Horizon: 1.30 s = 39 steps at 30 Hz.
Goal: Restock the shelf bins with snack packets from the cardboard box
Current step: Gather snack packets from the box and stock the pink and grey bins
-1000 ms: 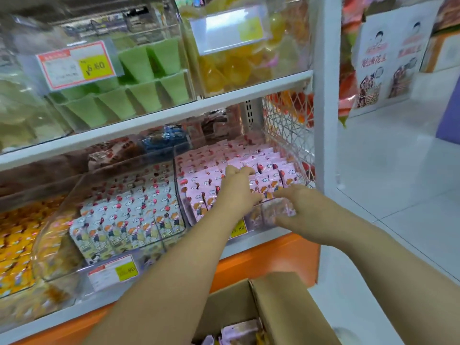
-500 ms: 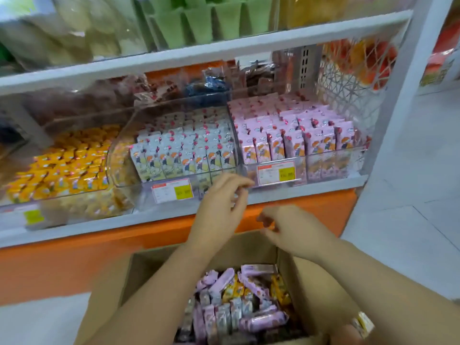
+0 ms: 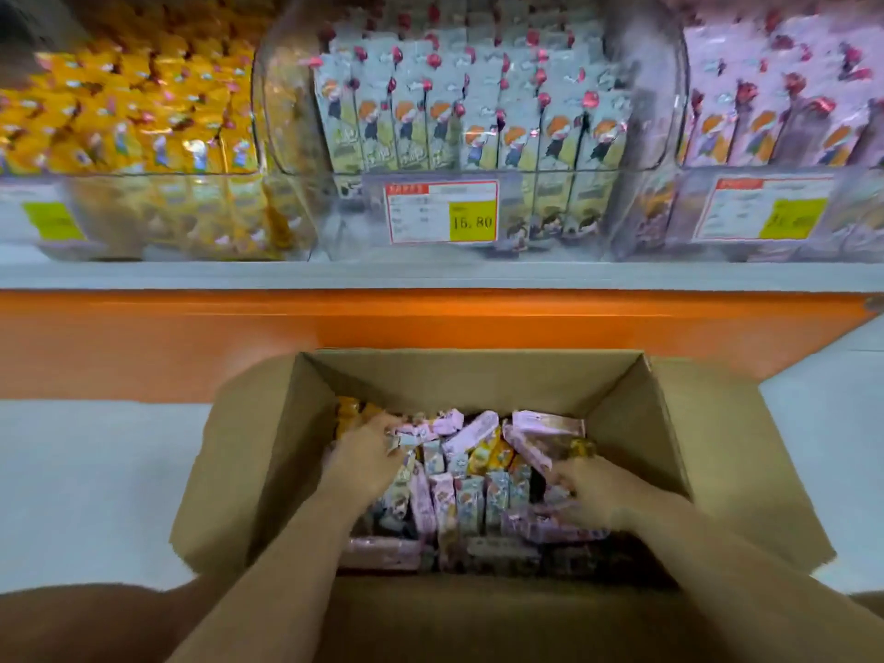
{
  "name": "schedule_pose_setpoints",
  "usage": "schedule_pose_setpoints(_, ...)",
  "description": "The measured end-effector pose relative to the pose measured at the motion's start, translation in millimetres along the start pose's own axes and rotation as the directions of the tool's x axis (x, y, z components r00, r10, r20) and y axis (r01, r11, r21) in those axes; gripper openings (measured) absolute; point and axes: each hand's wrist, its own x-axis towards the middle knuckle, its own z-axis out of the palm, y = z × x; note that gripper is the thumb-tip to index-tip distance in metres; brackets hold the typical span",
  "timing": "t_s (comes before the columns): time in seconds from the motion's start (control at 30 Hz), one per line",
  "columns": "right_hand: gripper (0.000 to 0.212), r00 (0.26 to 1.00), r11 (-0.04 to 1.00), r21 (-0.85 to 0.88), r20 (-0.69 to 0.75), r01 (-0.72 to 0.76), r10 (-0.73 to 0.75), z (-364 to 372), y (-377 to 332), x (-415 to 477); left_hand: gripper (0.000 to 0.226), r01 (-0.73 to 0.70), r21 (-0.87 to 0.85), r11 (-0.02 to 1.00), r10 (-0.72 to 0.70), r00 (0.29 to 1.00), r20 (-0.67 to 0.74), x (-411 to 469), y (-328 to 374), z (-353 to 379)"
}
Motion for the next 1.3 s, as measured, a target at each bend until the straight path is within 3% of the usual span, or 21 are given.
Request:
schedule_pose_setpoints(0.17,0.059,0.994,0.996,-0.075,0.098,-0.037,0.045,19.2,1.2,17.7,0.057,0.077,0.041,0.996,-0.085,0.971,0.226,0.5,-16.8,23.8)
schedule_pose_setpoints(0.33,0.078,0.981,0.990,-0.100,0.159,-0.095,0.110,29.4,6.3,27.4,0.059,0.078,0.056,0.995,-0.088,0.976,0.199,-0.7,-19.8,26.9)
schedule_pose_setpoints(0.5,0.034,0.988,0.991,-0.097,0.113,-0.096,0.107,25.2,1.5,27.5,0.055,0.069,0.045,0.997,-0.075,0.987,0.141,-7.7,-16.9,26.7)
schedule_pose_setpoints(0.6,0.036,0.999,1.000,-0.006,-0.033,0.006,-0.006,20.1,-12.1,23.4,0.047,0.009,0.094,0.995,-0.011,1.000,0.022,-7.2,-5.5,25.8)
schedule_pose_setpoints(0.67,0.044,0.987,0.991,0.095,-0.136,0.094,-0.081,13.0,-21.3,20.3,0.041,-0.081,-0.042,0.996,0.081,0.997,0.009,-4.7,8.5,22.3)
schedule_pose_setpoints(0.8,0.048,0.943,0.928,0.281,-0.289,0.246,-0.162,-8.4,-41.4,9.4,0.039,-0.042,-0.534,0.844,0.208,0.944,0.255,-2.8,40.8,6.7)
schedule_pose_setpoints(1.0,0.065,0.827,0.907,0.196,-0.513,0.373,-0.229,-37.2,-58.2,-11.5,0.020,0.020,-0.740,0.672,0.208,0.954,0.215,-6.4,55.6,-25.0)
schedule_pose_setpoints(1.2,0.075,0.693,0.905,0.079,-0.672,0.419,-0.262,-57.3,-65.3,-41.6,0.032,0.097,-0.906,0.412,0.173,0.968,0.183,-27.6,71.5,-54.9)
schedule_pose_setpoints(1.3,0.072,0.666,0.900,0.054,-0.693,0.432,-0.278,-61.6,-67.2,-55.7,0.036,0.091,-0.909,0.406,0.203,0.961,0.187,-41.9,83.0,-66.3)
